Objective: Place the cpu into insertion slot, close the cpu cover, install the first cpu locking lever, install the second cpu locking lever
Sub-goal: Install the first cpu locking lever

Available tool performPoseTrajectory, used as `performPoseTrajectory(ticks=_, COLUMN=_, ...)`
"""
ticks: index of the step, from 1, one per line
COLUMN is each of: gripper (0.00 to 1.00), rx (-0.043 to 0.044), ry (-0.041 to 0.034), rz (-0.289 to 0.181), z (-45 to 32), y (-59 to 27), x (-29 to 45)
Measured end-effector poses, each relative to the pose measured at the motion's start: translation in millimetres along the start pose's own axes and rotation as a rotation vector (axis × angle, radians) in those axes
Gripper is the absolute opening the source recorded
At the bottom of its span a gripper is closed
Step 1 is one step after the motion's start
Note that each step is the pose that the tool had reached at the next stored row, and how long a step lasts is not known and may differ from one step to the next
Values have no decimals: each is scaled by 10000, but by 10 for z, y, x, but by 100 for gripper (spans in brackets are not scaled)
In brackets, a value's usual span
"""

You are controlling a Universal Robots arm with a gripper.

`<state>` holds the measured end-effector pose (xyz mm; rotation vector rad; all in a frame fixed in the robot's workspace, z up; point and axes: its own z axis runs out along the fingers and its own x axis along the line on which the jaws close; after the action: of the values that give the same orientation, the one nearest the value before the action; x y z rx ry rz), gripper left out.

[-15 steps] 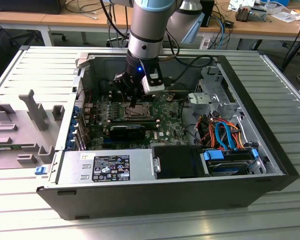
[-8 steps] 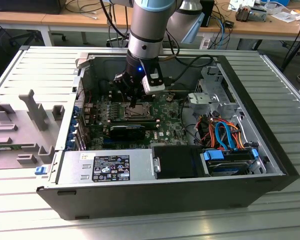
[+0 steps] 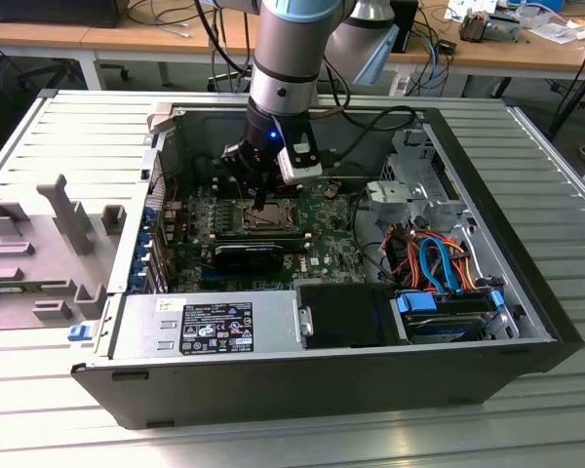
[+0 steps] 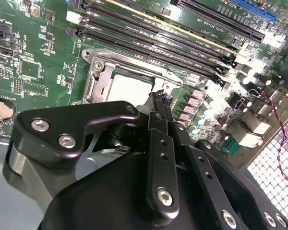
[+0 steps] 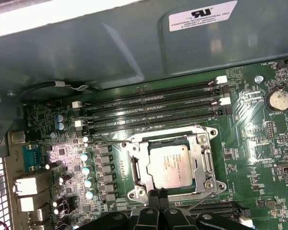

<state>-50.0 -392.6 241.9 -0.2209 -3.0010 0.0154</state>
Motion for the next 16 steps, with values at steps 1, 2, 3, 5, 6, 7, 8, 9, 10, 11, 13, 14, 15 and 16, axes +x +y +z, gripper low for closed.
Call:
performPoseTrajectory(ticks=1, gripper=11, rx=5, ry=-1, rz=-34, z=0, y=0, x=0)
performPoseTrajectory(ticks=2, gripper=11, rx=10, ry=-1, rz=-71, z=0, y=0, x=0)
performPoseTrajectory(ticks=3, gripper=11, rx=14, ry=-2, rz=-109, z=0, y=0, x=0)
performPoseTrajectory(ticks=5, gripper=11, rx=24, ry=-4, rz=-183, z=0, y=0, x=0)
performPoseTrajectory(ticks=6, gripper=11, rx=34, ry=-5, rz=-259, z=0, y=0, x=0)
performPoseTrajectory(ticks=7, gripper=11, rx=43, ry=-7, rz=-333, z=0, y=0, x=0)
performPoseTrajectory(ticks=8, gripper=11, rx=50, ry=-8, rz=-392, z=0, y=0, x=0)
performPoseTrajectory(ticks=9, gripper=11, rx=56, ry=-8, rz=-463, z=0, y=0, x=0)
performPoseTrajectory(ticks=10, gripper=11, rx=60, ry=-9, rz=-533, z=0, y=0, x=0)
performPoseTrajectory(ticks=11, gripper=11, rx=58, ry=-10, rz=-630, z=0, y=0, x=0)
performPoseTrajectory(ticks=13, gripper=11, rx=56, ry=-10, rz=-820, z=0, y=0, x=0)
performPoseTrajectory(ticks=14, gripper=11, rx=58, ry=-11, rz=-888, z=0, y=0, x=0)
performPoseTrajectory(ticks=15, gripper=11, rx=63, ry=-11, rz=-1006, z=0, y=0, x=0)
performPoseTrajectory(ticks=16, gripper=11, rx=69, ry=-12, rz=-1084, z=-1, y=-1, x=0)
